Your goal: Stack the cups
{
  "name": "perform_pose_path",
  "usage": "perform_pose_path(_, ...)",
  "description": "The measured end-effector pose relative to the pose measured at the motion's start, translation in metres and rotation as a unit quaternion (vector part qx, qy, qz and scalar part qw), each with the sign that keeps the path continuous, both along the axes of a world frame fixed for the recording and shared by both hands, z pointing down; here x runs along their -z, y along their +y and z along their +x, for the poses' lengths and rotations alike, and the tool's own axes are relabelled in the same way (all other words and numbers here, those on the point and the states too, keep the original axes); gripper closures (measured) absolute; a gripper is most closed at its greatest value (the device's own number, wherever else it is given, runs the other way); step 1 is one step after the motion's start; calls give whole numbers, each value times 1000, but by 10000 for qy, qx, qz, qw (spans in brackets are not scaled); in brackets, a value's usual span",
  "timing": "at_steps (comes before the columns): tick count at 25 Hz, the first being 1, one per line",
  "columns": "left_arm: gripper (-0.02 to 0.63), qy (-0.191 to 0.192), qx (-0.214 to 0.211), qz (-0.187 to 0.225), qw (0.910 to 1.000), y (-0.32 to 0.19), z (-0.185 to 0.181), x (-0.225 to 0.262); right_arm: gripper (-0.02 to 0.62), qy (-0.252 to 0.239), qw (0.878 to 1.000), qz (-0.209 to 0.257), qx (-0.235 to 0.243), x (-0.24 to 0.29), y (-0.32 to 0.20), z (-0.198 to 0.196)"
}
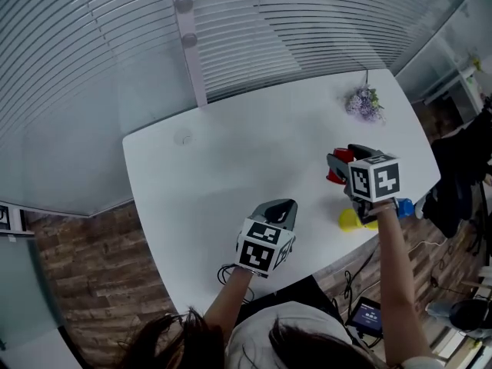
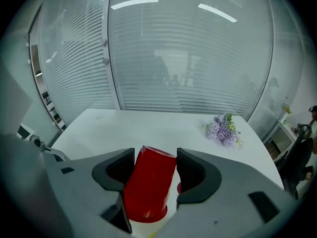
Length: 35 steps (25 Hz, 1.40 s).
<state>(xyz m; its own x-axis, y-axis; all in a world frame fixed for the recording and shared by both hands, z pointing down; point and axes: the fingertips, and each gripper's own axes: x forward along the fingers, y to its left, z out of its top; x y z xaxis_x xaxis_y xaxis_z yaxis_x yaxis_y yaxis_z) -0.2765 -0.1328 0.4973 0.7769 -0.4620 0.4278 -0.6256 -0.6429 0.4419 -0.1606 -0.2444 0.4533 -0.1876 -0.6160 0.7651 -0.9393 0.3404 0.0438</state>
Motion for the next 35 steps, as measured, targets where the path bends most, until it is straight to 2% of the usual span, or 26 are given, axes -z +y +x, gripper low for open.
perform_pose_path(6, 588, -50, 172, 148, 9997, 3, 11, 12, 307, -256, 9974, 635, 216, 41, 12, -6)
perform_pose_path(13, 588, -94, 346, 342, 9988, 10, 34, 33, 307, -545, 9894, 1297, 354, 93, 37, 6)
perform_pose_path(25, 588, -178, 652, 757, 9948, 33, 73, 67, 307, -683, 9721, 2153, 638, 137, 83, 56)
perform_pose_path(30, 588, -109, 753, 823, 9937, 45, 88, 79, 307, -780, 9652, 2408, 650, 148, 98, 79)
perform_pose_path(35, 588, -163, 751, 1080, 9912, 62, 107, 96, 307, -835, 9566, 2724, 617, 157, 117, 104)
